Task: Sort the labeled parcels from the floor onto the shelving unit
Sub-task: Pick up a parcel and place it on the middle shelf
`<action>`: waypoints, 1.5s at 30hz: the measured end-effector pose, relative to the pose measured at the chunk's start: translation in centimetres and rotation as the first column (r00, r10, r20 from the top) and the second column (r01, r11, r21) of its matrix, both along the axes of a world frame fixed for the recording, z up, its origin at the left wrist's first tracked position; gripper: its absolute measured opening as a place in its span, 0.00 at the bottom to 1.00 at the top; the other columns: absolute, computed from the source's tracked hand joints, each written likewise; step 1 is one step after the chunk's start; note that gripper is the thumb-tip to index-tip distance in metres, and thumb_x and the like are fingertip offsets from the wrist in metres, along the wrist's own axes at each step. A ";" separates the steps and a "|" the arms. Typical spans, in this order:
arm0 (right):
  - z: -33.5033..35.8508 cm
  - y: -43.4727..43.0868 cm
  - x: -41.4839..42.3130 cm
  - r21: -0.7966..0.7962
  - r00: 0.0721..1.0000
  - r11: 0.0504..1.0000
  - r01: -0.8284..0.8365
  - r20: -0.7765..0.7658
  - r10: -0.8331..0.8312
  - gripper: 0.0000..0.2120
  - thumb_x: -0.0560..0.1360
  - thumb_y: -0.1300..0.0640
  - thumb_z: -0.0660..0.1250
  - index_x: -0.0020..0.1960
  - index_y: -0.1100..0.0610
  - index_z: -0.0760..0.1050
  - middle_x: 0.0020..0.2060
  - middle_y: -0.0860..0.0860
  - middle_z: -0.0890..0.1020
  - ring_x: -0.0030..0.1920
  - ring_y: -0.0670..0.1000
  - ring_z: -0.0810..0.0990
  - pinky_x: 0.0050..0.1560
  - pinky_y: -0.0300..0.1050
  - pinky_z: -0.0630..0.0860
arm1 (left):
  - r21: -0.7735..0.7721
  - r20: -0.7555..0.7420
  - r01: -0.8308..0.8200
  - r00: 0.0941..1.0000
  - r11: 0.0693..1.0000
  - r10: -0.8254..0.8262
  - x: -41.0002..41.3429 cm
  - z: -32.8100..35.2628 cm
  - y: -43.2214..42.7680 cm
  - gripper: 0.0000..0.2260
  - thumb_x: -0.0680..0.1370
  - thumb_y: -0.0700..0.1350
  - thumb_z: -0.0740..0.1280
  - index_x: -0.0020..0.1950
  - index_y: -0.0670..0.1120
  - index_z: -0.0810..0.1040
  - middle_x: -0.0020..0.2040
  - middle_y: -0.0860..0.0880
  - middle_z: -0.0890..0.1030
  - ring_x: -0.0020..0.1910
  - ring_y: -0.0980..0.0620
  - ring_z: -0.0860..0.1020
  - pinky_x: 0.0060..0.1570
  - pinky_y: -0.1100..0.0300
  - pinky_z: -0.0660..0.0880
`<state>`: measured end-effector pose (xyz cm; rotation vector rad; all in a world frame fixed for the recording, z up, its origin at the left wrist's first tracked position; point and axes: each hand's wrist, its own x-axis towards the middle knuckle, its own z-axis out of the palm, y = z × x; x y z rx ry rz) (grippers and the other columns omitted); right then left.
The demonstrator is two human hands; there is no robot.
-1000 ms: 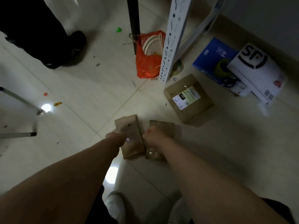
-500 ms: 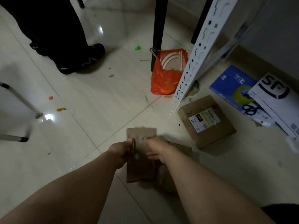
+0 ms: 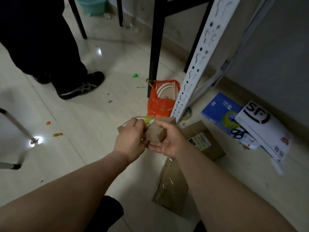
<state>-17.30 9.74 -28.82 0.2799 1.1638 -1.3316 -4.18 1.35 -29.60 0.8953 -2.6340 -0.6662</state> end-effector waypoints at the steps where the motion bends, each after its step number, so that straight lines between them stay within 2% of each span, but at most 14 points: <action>1: 0.5 0.5 -0.4 -0.001 0.998 1.000 -0.011 -0.055 0.011 0.14 0.76 0.54 0.70 0.60 0.58 0.79 0.47 0.58 0.87 0.46 0.58 0.87 0.46 0.55 0.83 | 0.096 -0.053 -0.025 0.998 0.995 0.030 -0.1 0.1 0.1 0.19 0.69 0.42 0.73 0.56 0.45 0.71 0.58 0.46 0.70 0.53 0.43 0.75 0.46 0.50 0.77; 3: 1.0 2.0 -1.3 -0.019 0.993 1.000 -0.003 -0.121 0.001 0.12 0.78 0.62 0.65 0.60 0.57 0.78 0.50 0.58 0.87 0.50 0.59 0.85 0.49 0.54 0.82 | 0.383 -0.136 -0.185 0.958 0.905 0.253 -0.3 0.1 0.7 0.22 0.69 0.40 0.71 0.60 0.48 0.68 0.61 0.50 0.63 0.57 0.47 0.73 0.54 0.52 0.75; 4: 1.0 2.7 -1.9 -0.033 0.990 0.999 0.005 -0.141 -0.010 0.13 0.78 0.65 0.64 0.61 0.57 0.78 0.53 0.58 0.85 0.54 0.60 0.84 0.51 0.55 0.81 | 0.605 -0.113 -0.295 0.888 0.740 0.446 -0.4 0.0 1.2 0.22 0.71 0.40 0.70 0.62 0.48 0.68 0.60 0.51 0.63 0.57 0.48 0.72 0.55 0.53 0.74; 6: 1.3 4.0 -2.4 -0.071 0.985 0.997 -0.005 -0.174 -0.007 0.14 0.77 0.69 0.63 0.59 0.57 0.78 0.52 0.57 0.86 0.55 0.59 0.83 0.54 0.57 0.78 | 0.961 0.110 -0.250 0.742 0.121 0.661 -0.4 0.0 1.7 0.16 0.73 0.43 0.69 0.59 0.47 0.72 0.56 0.49 0.68 0.51 0.48 0.73 0.50 0.53 0.72; 7: 1.2 4.5 -2.5 -0.099 0.982 0.995 -0.020 -0.191 0.001 0.14 0.77 0.70 0.62 0.56 0.56 0.79 0.47 0.56 0.87 0.51 0.58 0.84 0.54 0.56 0.78 | 0.979 0.201 -0.145 0.754 -0.140 0.625 -0.1 0.3 1.7 0.11 0.73 0.46 0.69 0.54 0.47 0.75 0.52 0.48 0.71 0.49 0.48 0.72 0.49 0.52 0.71; 9: 0.8 5.2 -2.2 -0.169 0.977 0.984 -0.057 -0.213 0.020 0.15 0.76 0.72 0.62 0.53 0.57 0.81 0.45 0.54 0.88 0.46 0.54 0.86 0.55 0.54 0.78 | 0.955 0.152 0.002 0.854 -0.296 0.497 0.3 0.8 1.6 0.08 0.71 0.50 0.72 0.47 0.49 0.79 0.48 0.49 0.76 0.48 0.48 0.74 0.52 0.51 0.72; 13: -0.3 5.4 -1.2 -0.245 0.980 0.965 -0.098 -0.192 0.051 0.22 0.71 0.68 0.65 0.65 0.64 0.77 0.60 0.63 0.81 0.58 0.60 0.81 0.62 0.56 0.77 | 0.960 0.004 0.144 0.850 -0.241 0.527 -0.4 0.4 2.2 0.11 0.76 0.40 0.69 0.57 0.50 0.80 0.52 0.50 0.83 0.51 0.50 0.79 0.61 0.50 0.75; 19: -0.6 4.7 -1.5 -0.209 0.962 0.974 -0.083 -0.273 0.023 0.21 0.69 0.59 0.73 0.62 0.53 0.79 0.57 0.53 0.85 0.57 0.53 0.83 0.48 0.48 0.82 | 0.936 -0.104 0.280 0.798 -0.211 0.593 -0.7 0.5 2.1 0.13 0.76 0.36 0.67 0.58 0.47 0.79 0.51 0.50 0.84 0.50 0.52 0.81 0.61 0.53 0.75; 23: -1.5 5.2 -1.9 -0.162 0.951 0.982 -0.093 -0.307 0.040 0.16 0.76 0.65 0.70 0.62 0.54 0.78 0.55 0.51 0.86 0.56 0.52 0.84 0.50 0.48 0.81 | 0.974 -0.042 0.159 0.826 -0.160 0.562 -1.1 0.3 2.0 0.13 0.76 0.37 0.68 0.58 0.50 0.79 0.51 0.53 0.84 0.51 0.54 0.80 0.60 0.52 0.74; 25: -1.7 5.4 -2.3 -0.104 0.939 0.993 -0.062 -0.344 0.023 0.15 0.76 0.67 0.69 0.60 0.53 0.77 0.54 0.51 0.85 0.56 0.53 0.83 0.48 0.48 0.80 | 0.986 -0.012 0.120 0.750 -0.118 0.661 -1.2 0.3 1.3 0.15 0.76 0.36 0.68 0.59 0.51 0.78 0.53 0.51 0.83 0.50 0.53 0.79 0.54 0.53 0.76; 28: -2.4 5.6 -2.8 0.022 0.912 0.996 -0.086 -0.400 0.087 0.15 0.76 0.66 0.70 0.58 0.51 0.76 0.54 0.50 0.83 0.54 0.53 0.81 0.45 0.47 0.79 | 0.997 0.020 -0.067 0.641 0.031 0.767 -0.6 -0.1 0.2 0.30 0.75 0.31 0.66 0.72 0.53 0.66 0.55 0.48 0.83 0.47 0.51 0.81 0.50 0.54 0.78; 31: -3.4 5.8 -2.6 0.103 0.903 0.993 -0.062 -0.417 0.100 0.16 0.76 0.62 0.72 0.61 0.50 0.75 0.57 0.51 0.82 0.52 0.52 0.82 0.42 0.46 0.79 | 0.954 0.048 -0.244 0.701 0.176 0.711 -0.1 -0.6 0.8 0.26 0.77 0.32 0.65 0.71 0.52 0.66 0.57 0.47 0.81 0.40 0.51 0.81 0.43 0.57 0.77; 38: -1.8 8.1 2.8 0.303 0.935 0.929 0.213 -0.338 -0.104 0.25 0.73 0.53 0.75 0.66 0.42 0.72 0.55 0.50 0.84 0.50 0.54 0.84 0.30 0.41 0.77 | 0.940 0.244 -0.342 0.689 0.010 0.682 4.3 2.6 4.5 0.21 0.77 0.46 0.72 0.69 0.50 0.72 0.50 0.50 0.85 0.44 0.53 0.83 0.42 0.57 0.75; 45: 9.3 12.5 4.9 0.232 0.988 0.966 0.112 -0.129 -0.084 0.25 0.73 0.66 0.72 0.67 0.50 0.74 0.49 0.51 0.87 0.40 0.51 0.87 0.31 0.44 0.79 | 0.958 0.263 -0.281 0.783 -0.056 0.563 8.3 12.5 5.3 0.18 0.77 0.36 0.69 0.63 0.49 0.72 0.51 0.49 0.83 0.43 0.53 0.83 0.48 0.53 0.76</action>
